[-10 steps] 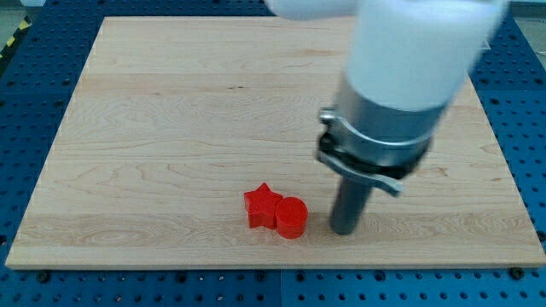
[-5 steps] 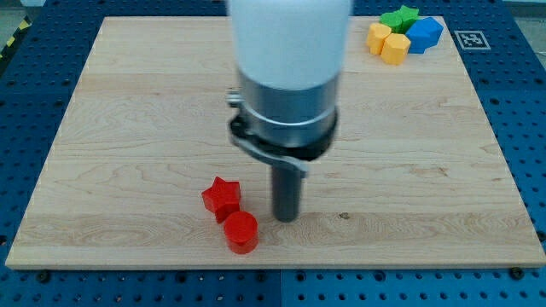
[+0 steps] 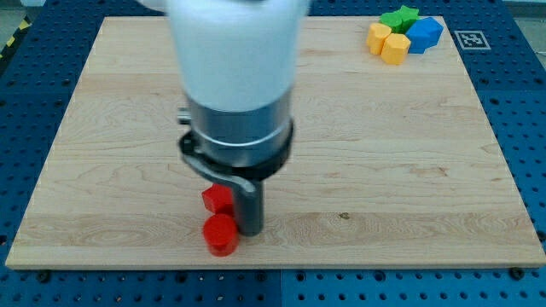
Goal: Separate the red circle from the red star
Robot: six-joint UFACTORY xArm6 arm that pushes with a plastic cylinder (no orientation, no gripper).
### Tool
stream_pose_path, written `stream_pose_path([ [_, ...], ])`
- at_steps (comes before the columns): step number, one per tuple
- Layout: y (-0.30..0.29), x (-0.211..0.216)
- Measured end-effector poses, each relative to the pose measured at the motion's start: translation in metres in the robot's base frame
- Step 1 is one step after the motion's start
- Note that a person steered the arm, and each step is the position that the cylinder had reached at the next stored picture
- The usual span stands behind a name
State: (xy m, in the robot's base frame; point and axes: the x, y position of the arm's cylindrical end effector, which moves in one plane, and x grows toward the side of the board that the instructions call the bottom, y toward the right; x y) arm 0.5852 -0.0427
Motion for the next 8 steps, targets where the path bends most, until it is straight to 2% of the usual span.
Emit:
stream_pose_path([
  [1, -0.001, 0.000],
  [3, 0.016, 0.034],
  [4, 0.010, 0.033],
  [7, -0.073, 0.033],
  [8, -0.084, 0.033],
])
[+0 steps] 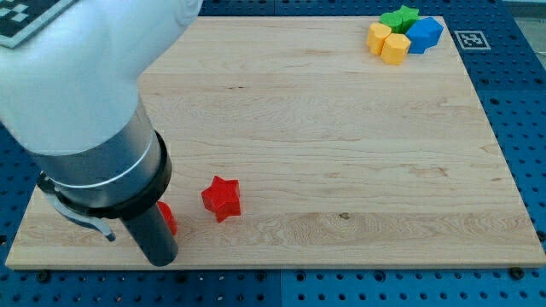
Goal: Separate the red circle from the red star
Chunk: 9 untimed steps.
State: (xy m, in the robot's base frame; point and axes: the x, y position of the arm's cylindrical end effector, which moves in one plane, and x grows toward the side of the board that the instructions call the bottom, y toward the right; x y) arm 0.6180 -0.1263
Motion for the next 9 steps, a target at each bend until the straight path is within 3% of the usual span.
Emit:
stream_pose_path([
  [2, 0.109, -0.006],
  [4, 0.110, -0.077],
  [9, 0.018, -0.065],
])
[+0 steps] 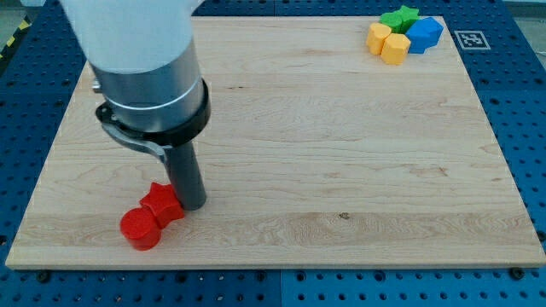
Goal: Separate the red circle from the red star
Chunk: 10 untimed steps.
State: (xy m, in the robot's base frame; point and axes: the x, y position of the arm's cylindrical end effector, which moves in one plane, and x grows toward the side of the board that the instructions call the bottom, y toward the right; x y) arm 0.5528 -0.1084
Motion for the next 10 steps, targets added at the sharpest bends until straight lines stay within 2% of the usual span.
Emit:
stream_pose_path([
  [1, -0.011, 0.000],
  [2, 0.014, 0.005],
  [3, 0.036, 0.036],
  [4, 0.006, 0.066],
  [10, -0.064, 0.064],
])
